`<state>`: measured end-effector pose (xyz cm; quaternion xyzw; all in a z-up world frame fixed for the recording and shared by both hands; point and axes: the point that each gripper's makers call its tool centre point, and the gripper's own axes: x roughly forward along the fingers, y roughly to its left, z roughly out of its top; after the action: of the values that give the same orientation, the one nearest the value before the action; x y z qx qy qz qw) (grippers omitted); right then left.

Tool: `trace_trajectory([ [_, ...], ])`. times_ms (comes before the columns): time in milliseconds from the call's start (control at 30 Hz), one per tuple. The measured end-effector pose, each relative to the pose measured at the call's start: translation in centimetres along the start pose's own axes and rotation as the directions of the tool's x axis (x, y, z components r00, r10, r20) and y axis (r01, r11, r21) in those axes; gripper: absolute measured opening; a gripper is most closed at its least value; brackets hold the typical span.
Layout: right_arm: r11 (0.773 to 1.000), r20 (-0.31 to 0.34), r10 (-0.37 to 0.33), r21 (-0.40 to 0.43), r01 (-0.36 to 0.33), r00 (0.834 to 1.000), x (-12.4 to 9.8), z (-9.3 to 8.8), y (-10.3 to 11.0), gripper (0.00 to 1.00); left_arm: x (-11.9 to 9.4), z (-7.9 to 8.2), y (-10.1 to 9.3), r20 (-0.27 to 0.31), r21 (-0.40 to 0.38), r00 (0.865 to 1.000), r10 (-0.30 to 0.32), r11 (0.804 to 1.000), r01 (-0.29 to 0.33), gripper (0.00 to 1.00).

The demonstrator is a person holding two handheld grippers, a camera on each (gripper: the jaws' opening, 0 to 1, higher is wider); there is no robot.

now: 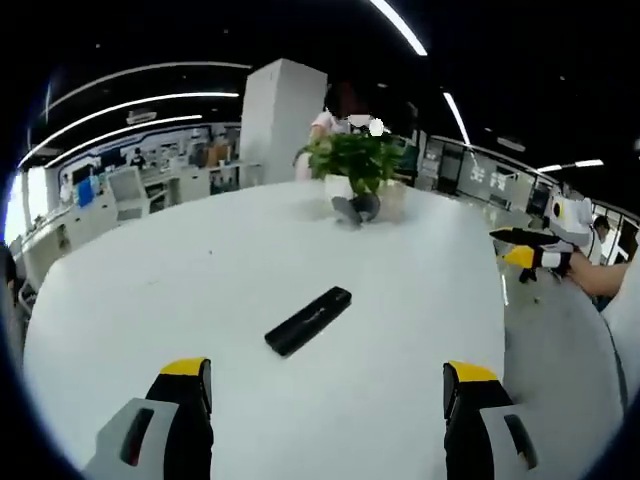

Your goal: Press the specified remote control buttons in sequence, fully releasing each button before pressing the next.

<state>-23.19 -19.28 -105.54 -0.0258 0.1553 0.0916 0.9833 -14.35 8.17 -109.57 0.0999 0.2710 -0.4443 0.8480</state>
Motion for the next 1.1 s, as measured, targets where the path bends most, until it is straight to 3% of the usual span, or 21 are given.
trace_trajectory([
  [33,1.000,0.001,-0.001,-0.002,0.001,1.000,-0.1,0.1,0.0,0.67,0.6,-0.3,-0.1,-0.029,0.019,0.999,-0.021,1.000,0.021,1.00],
  [200,0.999,0.002,-0.026,0.020,0.026,1.000,-0.2,-0.1,-0.7,0.65,1.6,1.1,1.0,-0.050,0.030,0.997,-0.052,0.998,0.053,1.00],
  [367,0.999,-0.001,-0.026,0.026,0.026,1.000,-0.3,-0.2,-0.7,0.63,2.0,2.6,2.5,-0.124,0.113,0.989,-0.075,0.990,0.089,1.00],
  [433,0.999,-0.002,-0.023,0.027,0.023,1.000,-0.3,-0.2,-0.7,0.63,2.7,3.0,2.7,-0.129,0.137,0.987,-0.097,0.984,0.115,1.00],
  [567,0.999,-0.004,-0.028,0.032,0.028,1.000,-0.3,-0.3,-0.9,0.62,3.9,3.1,3.0,-0.170,0.102,0.972,-0.159,0.979,0.178,1.00],
  [600,0.999,-0.004,-0.031,0.034,0.031,1.000,-0.3,-0.3,-1.0,0.62,4.0,3.1,3.0,-0.184,0.092,0.968,-0.173,0.977,0.192,0.93],
  [633,0.999,-0.007,-0.036,0.038,0.036,0.999,-0.4,-0.4,-1.2,0.61,4.1,3.1,2.9,-0.204,0.095,0.958,-0.203,0.970,0.226,0.80],
  [700,0.998,-0.005,-0.040,0.048,0.041,0.999,-0.4,-0.5,-1.4,0.61,4.5,3.2,3.1,-0.230,0.118,0.949,-0.217,0.961,0.248,0.72],
  [767,0.997,-0.003,-0.046,0.058,0.046,0.999,-0.4,-0.4,-1.6,0.60,5.1,2.9,3.3,-0.280,0.128,0.935,-0.219,0.956,0.263,0.76],
  [900,0.997,-0.009,-0.056,0.044,0.056,0.998,-0.4,-0.5,-1.8,0.61,6.1,2.9,3.4,-0.358,0.156,0.900,-0.247,0.935,0.319,0.74],
  [1000,0.996,-0.003,-0.073,0.048,0.073,0.997,-0.5,-0.5,-2.2,0.60,6.6,3.7,3.5,-0.406,0.140,0.866,-0.293,0.916,0.376,0.74],
  [1033,0.995,-0.002,-0.075,0.060,0.075,0.997,-0.6,-0.5,-2.4,0.60,6.7,3.7,3.6,-0.415,0.139,0.862,-0.293,0.915,0.378,0.74],
  [1100,0.994,0.003,-0.079,0.078,0.079,0.997,-0.6,-0.6,-2.6,0.59,7.2,3.3,4.1,-0.472,0.156,0.835,-0.281,0.906,0.393,0.71],
])
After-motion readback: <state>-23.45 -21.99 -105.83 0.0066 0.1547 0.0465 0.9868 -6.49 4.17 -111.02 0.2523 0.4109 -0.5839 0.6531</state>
